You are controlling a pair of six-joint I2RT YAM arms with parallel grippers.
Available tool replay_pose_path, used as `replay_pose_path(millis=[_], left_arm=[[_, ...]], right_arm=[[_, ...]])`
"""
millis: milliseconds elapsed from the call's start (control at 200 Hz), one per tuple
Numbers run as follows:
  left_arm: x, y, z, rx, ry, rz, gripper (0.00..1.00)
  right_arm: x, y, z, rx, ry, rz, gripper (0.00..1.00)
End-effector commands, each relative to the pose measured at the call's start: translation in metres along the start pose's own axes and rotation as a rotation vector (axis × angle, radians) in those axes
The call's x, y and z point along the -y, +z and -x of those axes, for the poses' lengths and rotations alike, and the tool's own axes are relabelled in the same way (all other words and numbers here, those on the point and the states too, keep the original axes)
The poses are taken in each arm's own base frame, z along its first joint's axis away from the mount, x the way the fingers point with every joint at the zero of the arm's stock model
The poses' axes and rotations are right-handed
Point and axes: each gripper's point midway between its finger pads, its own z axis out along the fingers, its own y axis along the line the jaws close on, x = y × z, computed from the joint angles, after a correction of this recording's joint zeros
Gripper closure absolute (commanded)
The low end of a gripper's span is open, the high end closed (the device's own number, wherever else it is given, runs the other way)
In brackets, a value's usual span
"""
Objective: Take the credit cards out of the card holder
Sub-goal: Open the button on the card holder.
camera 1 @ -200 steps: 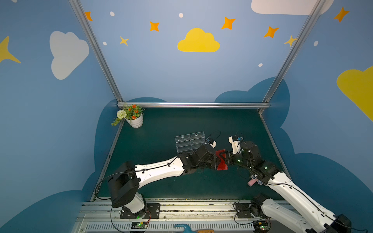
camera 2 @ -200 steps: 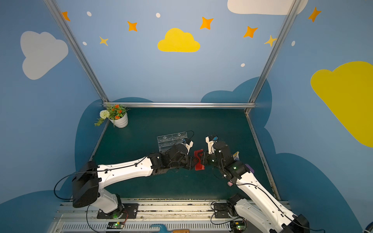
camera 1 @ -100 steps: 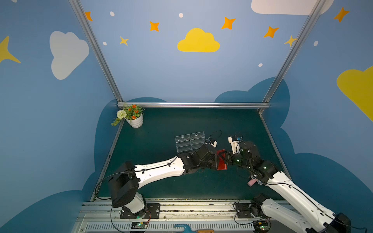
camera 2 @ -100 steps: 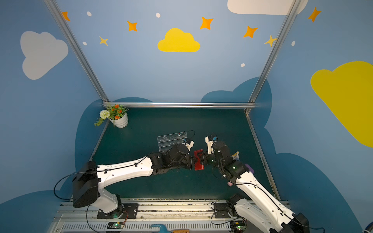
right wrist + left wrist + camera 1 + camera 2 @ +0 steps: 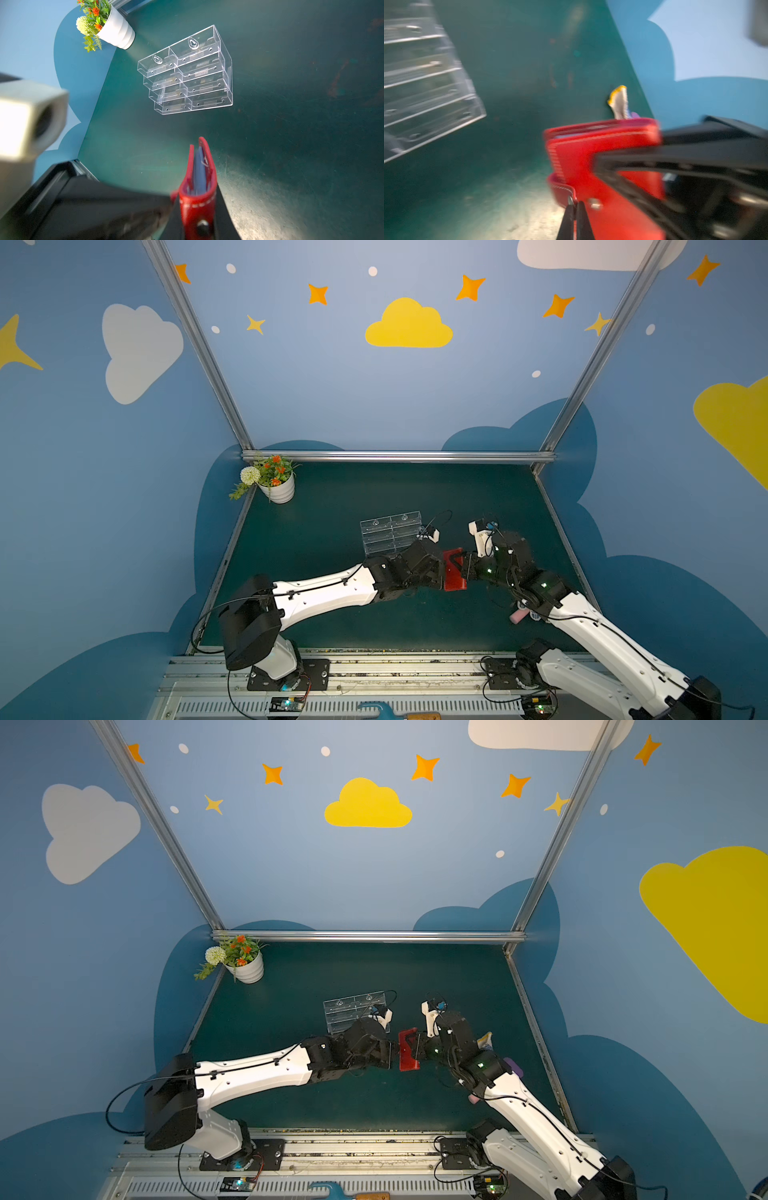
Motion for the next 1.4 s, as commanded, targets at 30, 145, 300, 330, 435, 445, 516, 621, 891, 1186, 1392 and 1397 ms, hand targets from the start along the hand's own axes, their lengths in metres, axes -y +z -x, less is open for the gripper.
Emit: replay_pose_path(millis=[30,145,300,330,435,445,516,621,891,1186,1392,1397], left_arm=[[-0.039,0.000,-0.007,0.005,-0.006,0.135,0.96],[-0.047,0.002,-0.011,0.005,-0.029,0.143,0.96],[-0.050,-0.001,-0.013,0.018,-0.074,0.090,0.96],[-0.049,-0.002,-0.013,0.024,-0.077,0.075,0.96],[-0.042,-0.005,-0.014,0.028,-0.081,0.012,0.96],[-0.041,-0.005,-0.015,0.027,-0.081,0.003,0.96],[-0.045,-0.005,-0.017,0.022,-0.114,-0.016,0.96],[-0.056,-0.010,-0.019,0.035,-0.192,-0.045,0.67],[-0.061,-0.016,-0.024,0.055,-0.302,-0.159,0.17],[-0.049,-0.007,-0.021,0.053,-0.337,-0.256,0.20],[-0.041,0.001,-0.022,0.036,-0.352,-0.308,0.33],[-0.041,0.001,-0.022,0.036,-0.352,-0.308,0.34]], right_arm=[[-0.009,-0.003,0.005,0.019,0.000,0.034,1.00],[-0.008,-0.001,0.004,0.016,0.008,0.034,1.00],[-0.008,0.000,0.006,0.027,0.037,0.043,1.00],[-0.001,0.005,-0.003,0.008,0.049,0.031,1.00],[0.001,0.010,-0.009,-0.012,0.078,0.035,1.00],[0.001,0.010,-0.009,-0.014,0.080,0.036,1.00],[0.001,0.011,-0.011,-0.018,0.091,0.042,1.00],[0.003,0.010,-0.011,-0.017,0.095,0.035,1.00],[-0.006,0.009,-0.010,-0.021,0.110,0.081,1.00],[-0.011,0.008,-0.012,-0.026,0.127,0.117,1.00],[-0.016,0.010,-0.013,-0.030,0.140,0.150,1.00],[-0.016,0.010,-0.013,-0.031,0.141,0.150,1.00]])
